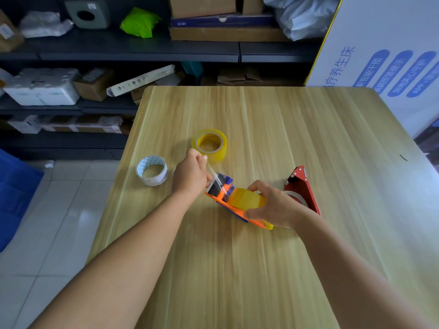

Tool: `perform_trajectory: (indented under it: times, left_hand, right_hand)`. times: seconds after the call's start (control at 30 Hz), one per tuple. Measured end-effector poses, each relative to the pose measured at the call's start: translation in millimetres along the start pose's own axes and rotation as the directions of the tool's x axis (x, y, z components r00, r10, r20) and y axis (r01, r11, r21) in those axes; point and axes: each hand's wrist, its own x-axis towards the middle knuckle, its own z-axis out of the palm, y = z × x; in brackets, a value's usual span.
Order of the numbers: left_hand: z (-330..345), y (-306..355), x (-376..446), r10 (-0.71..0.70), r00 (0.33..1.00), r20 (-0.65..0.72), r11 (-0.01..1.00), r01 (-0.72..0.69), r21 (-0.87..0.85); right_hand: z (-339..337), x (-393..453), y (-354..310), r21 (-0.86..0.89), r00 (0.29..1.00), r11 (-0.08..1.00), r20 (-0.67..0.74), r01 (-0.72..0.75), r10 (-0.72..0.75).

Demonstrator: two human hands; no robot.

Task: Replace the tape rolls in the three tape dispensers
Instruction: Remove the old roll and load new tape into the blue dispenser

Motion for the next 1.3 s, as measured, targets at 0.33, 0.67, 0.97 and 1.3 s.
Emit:
perform_trajectory:
  times: [0.33,0.67,0.97,1.3]
  left_hand:
    - [1,7,-2,0.158,0.985,-0.074,0.976,-0.167,-0.137]
    - [-2,-1,0,0.004,0.995,-0.103,0.947,-0.036,-0.318]
    - [-7,-5,-11,-0.240,0.969,0.055,0.842,0.236,-0.485]
    - [-25,19,-17,-0.121,0.960,0.254,0.895,0.216,-0.390]
  right_hand:
    - [-11,1,-6,-0.009,1.000,1.000,0.019,-0.001,0.001]
    - [-9,8,-2,0.008,0.999,1.000,-0.041,-0.004,0.004]
    - [4,14,4,0.094,0.997,0.995,-0.073,0.026,-0.019]
    - [11,20,-9,-0.388,0.985,0.920,-0.131,0.050,-0.109]
